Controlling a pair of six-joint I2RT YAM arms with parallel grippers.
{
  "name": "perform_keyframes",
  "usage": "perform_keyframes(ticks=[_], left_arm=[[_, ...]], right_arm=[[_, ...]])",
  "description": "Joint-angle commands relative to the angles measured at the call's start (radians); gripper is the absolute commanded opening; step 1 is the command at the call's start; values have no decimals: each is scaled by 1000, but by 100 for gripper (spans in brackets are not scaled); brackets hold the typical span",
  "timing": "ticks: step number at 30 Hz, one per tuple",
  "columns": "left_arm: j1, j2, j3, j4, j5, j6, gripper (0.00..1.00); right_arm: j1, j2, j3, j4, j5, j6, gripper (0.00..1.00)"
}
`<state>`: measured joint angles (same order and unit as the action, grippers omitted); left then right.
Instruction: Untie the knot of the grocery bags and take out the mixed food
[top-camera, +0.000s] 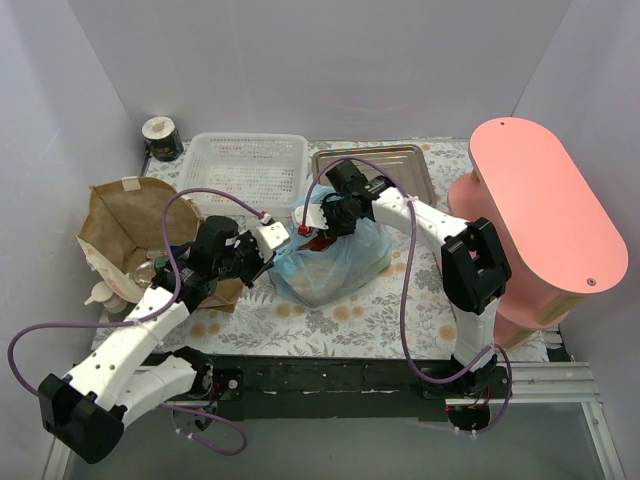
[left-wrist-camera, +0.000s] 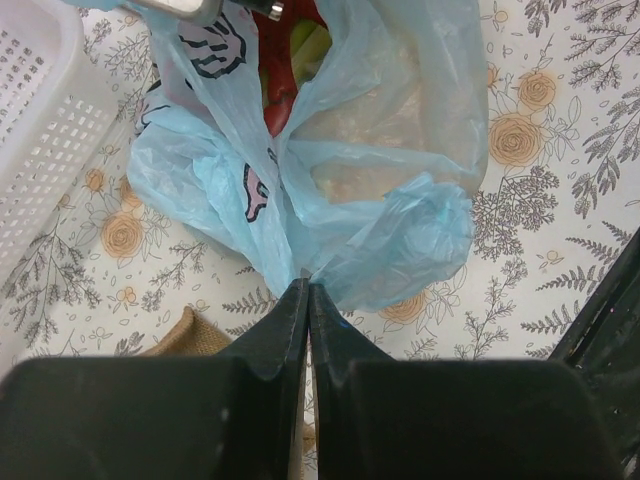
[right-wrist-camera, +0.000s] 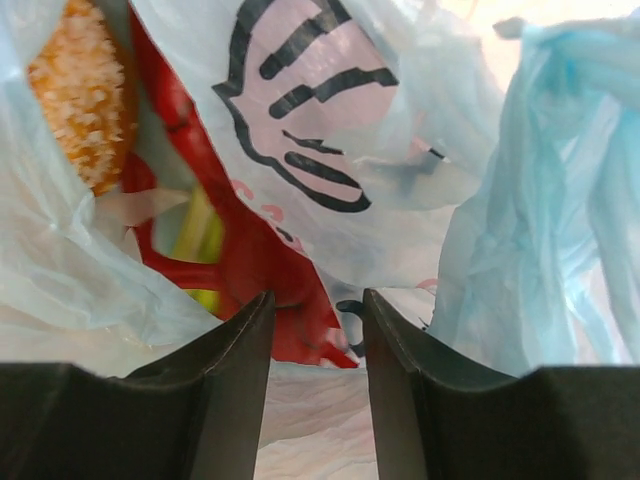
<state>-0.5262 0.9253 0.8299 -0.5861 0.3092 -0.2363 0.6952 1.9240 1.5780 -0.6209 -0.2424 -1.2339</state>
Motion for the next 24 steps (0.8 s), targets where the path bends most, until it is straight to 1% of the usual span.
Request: perform_keyframes(ticks=[1,5,6,8,9,13,16,18,22,24], left_arm=[[11,-25,-20,28,-10,-12,0],[12,-25,-31,48,-4,-17,0],[12,-25,-32,51,-2,-20,0],[14,-20,-35,55,-4,-20,0],[12,-20,-35,58,1,-20,0],[14,0,-25,62,21,-21,0],[12,20,-3,63,30,-29,0],[14,29,5,63,31,-31,0],[14,35,23,55,34,-35,0],[14,32,40,43,34,-41,0]], right_arm=[[4,-11,-9,-79,-35,-12,49],[24,-81,-91,-62,-21,77,50],[32,-100,-146,-41,-15,141,53],[55,-166,-208,-27,-17,207,54],[66,-190,-264,-25,-24,250,54],[121,-347,-398,-10,-18,293,55],[141,-433,-397,-13,-15,339,56],[141,-462,-382,-22,-15,358,56],[141,-526,-336,-42,-70,390,56],[141,-542,-293,-39,-98,453,56]])
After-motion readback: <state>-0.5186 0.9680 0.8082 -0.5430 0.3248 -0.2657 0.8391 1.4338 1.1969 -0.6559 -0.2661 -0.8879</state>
